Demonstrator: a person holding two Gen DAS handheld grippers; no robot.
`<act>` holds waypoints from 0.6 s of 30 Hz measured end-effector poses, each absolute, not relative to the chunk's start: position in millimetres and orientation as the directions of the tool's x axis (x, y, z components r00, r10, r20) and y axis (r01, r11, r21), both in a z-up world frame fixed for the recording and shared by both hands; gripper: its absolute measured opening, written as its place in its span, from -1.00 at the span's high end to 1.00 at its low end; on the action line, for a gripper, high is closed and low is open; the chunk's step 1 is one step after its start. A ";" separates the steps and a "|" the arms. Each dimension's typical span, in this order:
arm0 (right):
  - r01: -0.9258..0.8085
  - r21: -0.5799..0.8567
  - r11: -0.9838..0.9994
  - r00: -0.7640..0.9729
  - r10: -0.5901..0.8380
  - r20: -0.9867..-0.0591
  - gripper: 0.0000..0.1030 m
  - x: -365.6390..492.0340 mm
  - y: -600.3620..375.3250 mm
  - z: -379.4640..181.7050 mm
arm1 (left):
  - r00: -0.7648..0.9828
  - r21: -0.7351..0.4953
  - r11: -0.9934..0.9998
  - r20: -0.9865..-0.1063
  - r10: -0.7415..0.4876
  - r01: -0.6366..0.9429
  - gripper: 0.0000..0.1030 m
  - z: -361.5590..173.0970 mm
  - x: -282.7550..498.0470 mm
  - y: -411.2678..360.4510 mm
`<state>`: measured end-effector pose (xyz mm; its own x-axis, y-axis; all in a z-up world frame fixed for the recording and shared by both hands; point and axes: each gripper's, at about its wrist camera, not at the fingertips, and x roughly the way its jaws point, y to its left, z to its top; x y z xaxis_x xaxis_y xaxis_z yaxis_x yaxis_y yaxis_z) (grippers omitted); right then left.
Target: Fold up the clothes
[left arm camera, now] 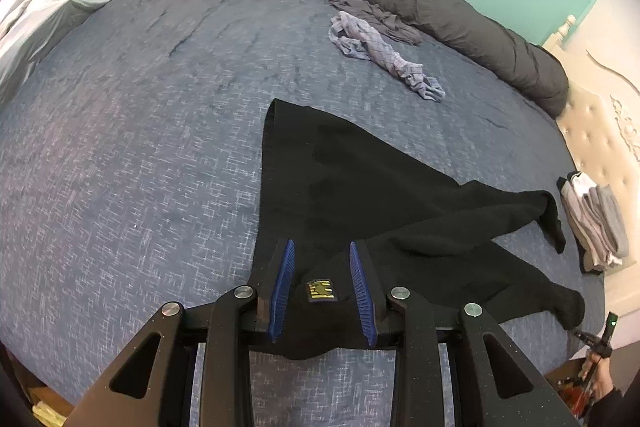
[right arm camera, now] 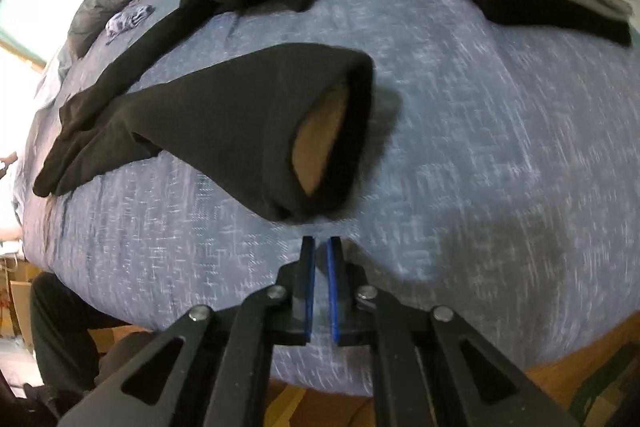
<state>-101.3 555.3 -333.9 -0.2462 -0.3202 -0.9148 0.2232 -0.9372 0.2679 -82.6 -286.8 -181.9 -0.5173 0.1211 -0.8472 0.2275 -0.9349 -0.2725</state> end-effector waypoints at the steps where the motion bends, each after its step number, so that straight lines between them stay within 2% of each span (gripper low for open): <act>1: 0.211 0.278 -0.937 -0.253 -0.327 -0.910 0.89 -100.9 560.0 -331.4 | -0.516 -0.272 -0.935 -0.848 0.122 0.226 0.39 -181.2 -81.9 -286.2; 4: 0.173 0.335 -0.926 -0.356 -0.376 -0.855 0.83 -107.1 576.3 -304.6 | -0.516 -0.269 -0.937 -0.848 0.121 0.223 0.39 -179.1 -80.5 -286.0; 6: 0.149 0.362 -0.920 -0.401 -0.391 -0.829 0.45 -119.7 582.2 -292.1 | -0.516 -0.270 -0.935 -0.848 0.120 0.228 0.39 -179.7 -80.4 -288.2; 8: 0.137 0.376 -0.917 -0.409 -0.398 -0.821 0.19 -132.5 579.2 -289.2 | -0.516 -0.277 -0.931 -0.848 0.121 0.236 0.39 -181.8 -80.6 -289.7; 11: 0.119 0.388 -0.914 -0.395 -0.402 -0.826 0.18 -150.9 569.0 -295.0 | -0.514 -0.280 -0.930 -0.849 0.125 0.237 0.39 -183.7 -80.8 -288.5; 16: 0.109 0.408 -0.906 -0.371 -0.418 -0.829 0.23 -166.6 560.9 -308.9 | -0.508 -0.273 -0.934 -0.852 0.124 0.230 0.39 -185.8 -81.3 -285.7; 18: 0.130 0.414 -0.901 -0.370 -0.431 -0.823 0.88 -162.6 557.8 -310.2 | -0.506 -0.273 -0.934 -0.854 0.124 0.232 0.38 -186.4 -82.0 -286.8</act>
<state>-162.6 557.8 -310.2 -0.3697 -0.4313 -0.8230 0.1296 -0.9010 0.4140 -82.0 -286.8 -186.4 -0.5060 0.1238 -0.8536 0.2319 -0.9337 -0.2729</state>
